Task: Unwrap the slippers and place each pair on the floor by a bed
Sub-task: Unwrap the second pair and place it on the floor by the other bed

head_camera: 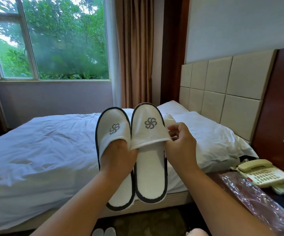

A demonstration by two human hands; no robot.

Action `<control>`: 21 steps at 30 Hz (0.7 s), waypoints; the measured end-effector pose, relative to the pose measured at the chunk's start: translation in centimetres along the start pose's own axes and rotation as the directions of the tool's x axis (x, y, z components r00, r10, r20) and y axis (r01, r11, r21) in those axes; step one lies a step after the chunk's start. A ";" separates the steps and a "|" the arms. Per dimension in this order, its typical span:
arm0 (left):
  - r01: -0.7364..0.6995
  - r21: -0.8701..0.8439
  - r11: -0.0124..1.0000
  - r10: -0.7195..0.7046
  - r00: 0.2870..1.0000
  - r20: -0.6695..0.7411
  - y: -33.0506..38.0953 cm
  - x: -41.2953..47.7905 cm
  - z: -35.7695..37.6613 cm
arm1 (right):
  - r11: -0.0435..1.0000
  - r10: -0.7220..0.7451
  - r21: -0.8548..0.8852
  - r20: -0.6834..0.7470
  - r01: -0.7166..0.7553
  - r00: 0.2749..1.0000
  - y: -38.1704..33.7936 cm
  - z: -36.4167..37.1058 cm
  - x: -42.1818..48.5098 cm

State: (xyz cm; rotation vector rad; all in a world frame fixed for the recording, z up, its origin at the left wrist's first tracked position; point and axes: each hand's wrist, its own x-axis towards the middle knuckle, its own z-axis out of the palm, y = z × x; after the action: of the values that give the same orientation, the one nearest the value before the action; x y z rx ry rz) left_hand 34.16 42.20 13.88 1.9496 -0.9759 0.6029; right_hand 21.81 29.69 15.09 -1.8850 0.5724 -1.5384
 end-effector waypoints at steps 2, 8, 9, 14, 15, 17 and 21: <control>0.055 -0.070 0.996 -0.055 0.999 0.002 -0.4 -0.1 -0.1 | 1.000 -0.010 0.027 0.070 0.008 0.998 -0.1 0.2 -0.1; 0.057 -0.065 0.996 -0.054 0.997 0.046 -1.2 -0.5 -0.4 | 0.980 0.077 0.160 0.233 -0.117 0.970 0.0 0.9 -0.6; 0.061 -0.049 0.997 -0.059 0.997 0.043 -1.3 -0.7 -0.4 | 0.976 0.094 0.171 0.221 -0.133 0.971 0.0 1.0 -0.7; 0.077 0.038 0.996 -0.078 0.997 0.023 -1.6 -0.9 -0.1 | 0.972 0.170 0.128 0.208 -0.199 0.963 0.1 1.6 -2.0; 0.075 0.049 0.996 -0.076 0.997 0.020 -1.6 -0.8 -0.1 | 0.981 0.163 0.078 0.176 -0.179 0.971 0.0 1.7 -2.4; 0.063 0.066 0.996 -0.064 0.998 0.024 -1.8 -0.7 -0.1 | 0.991 0.124 -0.071 0.117 -0.116 0.985 -0.3 1.9 -3.2; 0.062 0.101 0.993 -0.071 0.994 0.079 -2.2 -0.5 0.0 | 0.942 0.318 -0.194 0.250 -0.275 0.914 -1.3 1.6 -3.5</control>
State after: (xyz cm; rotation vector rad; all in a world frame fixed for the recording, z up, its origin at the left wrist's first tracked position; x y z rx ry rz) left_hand 35.59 43.16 12.48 2.1006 -0.9429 0.5460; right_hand 22.56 33.30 13.33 -1.9773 0.8246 -1.0371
